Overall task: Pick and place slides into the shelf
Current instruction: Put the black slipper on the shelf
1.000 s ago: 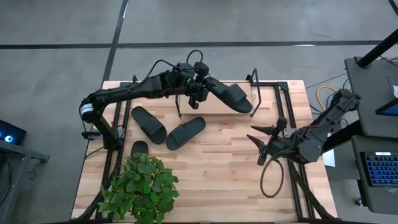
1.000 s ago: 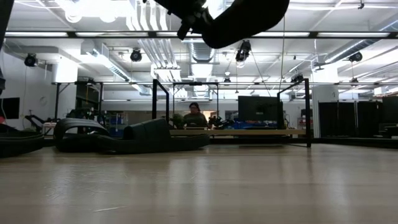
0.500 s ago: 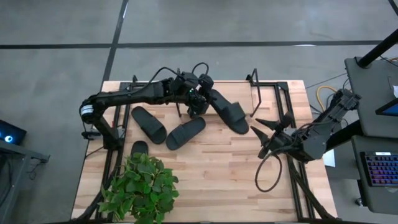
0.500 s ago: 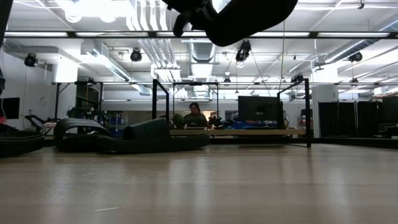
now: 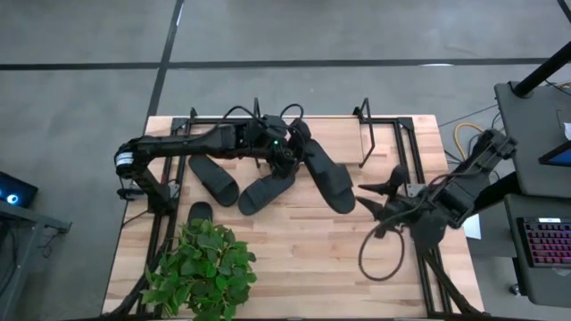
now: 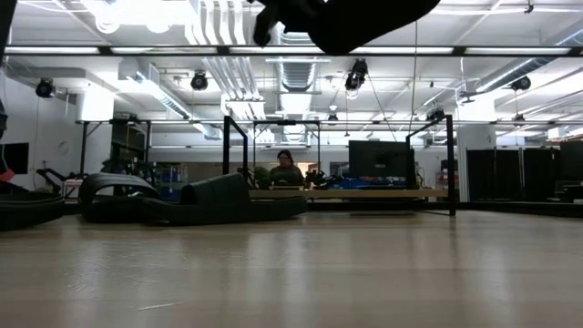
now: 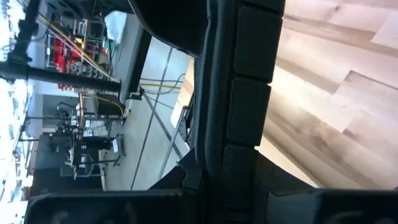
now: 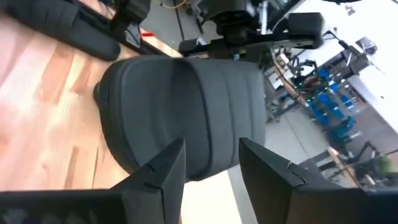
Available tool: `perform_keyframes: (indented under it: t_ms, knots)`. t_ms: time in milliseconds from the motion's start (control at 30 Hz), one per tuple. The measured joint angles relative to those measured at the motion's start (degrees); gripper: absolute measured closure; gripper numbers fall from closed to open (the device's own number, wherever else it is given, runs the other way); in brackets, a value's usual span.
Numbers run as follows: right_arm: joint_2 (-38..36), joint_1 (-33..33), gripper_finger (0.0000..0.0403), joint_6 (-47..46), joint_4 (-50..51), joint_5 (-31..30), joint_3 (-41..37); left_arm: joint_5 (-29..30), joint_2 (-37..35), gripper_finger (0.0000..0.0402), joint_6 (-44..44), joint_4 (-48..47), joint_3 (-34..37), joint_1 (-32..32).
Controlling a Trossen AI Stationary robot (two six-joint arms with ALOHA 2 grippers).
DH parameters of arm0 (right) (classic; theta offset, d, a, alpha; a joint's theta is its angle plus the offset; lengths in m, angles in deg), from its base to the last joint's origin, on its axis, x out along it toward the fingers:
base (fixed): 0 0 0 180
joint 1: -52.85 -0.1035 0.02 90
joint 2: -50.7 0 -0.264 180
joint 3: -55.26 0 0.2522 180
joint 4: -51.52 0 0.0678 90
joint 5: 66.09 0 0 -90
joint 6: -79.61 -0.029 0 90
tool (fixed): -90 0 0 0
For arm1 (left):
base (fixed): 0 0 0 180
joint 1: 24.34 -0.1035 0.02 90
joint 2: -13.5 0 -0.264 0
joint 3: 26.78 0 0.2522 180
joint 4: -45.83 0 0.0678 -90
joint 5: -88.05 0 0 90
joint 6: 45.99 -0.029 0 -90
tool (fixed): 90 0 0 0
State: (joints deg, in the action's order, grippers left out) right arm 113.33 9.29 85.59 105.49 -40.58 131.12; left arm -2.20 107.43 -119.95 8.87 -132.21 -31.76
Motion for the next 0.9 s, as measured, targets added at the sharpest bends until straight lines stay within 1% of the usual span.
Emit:
perform_keyframes:
  t_ms: [100, 233, 300, 433, 733, 833, 900]
  knots:
    - [2.8, 0.0, 0.0264, 2.4, -0.1, -1.1, 0.7, -0.3, 0.2, 0.0365, 0.1, 1.2, 0.0, 0.6]
    - [5.8, 0.1, 0.0260, 4.9, 0.0, -6.9, 2.3, -0.7, 0.3, 0.0365, 0.1, 1.6, 0.0, 1.5]
    - [6.9, 0.1, 0.0258, 5.5, -0.1, -8.2, 3.0, -0.7, 0.3, 0.0366, 0.1, 1.7, 0.0, 1.9]
    - [6.9, 0.2, 0.0257, 5.9, -0.2, -6.2, 3.6, -0.9, 0.3, 0.0366, 0.1, 1.8, -0.1, 2.3]
    - [7.2, 0.9, 0.0275, 6.3, -0.3, -5.9, 3.4, -1.4, 0.3, 0.0366, 0.1, 4.3, -0.1, 3.3]
    - [7.2, 1.0, 0.0290, 6.1, -0.4, -6.2, 3.4, -1.6, 0.3, 0.0366, 0.1, 4.3, -0.1, 3.3]
    - [7.2, 0.9, 0.0310, 6.3, -0.4, -6.3, 3.4, -1.6, 0.3, 0.0366, 0.1, 4.5, -0.1, 3.3]
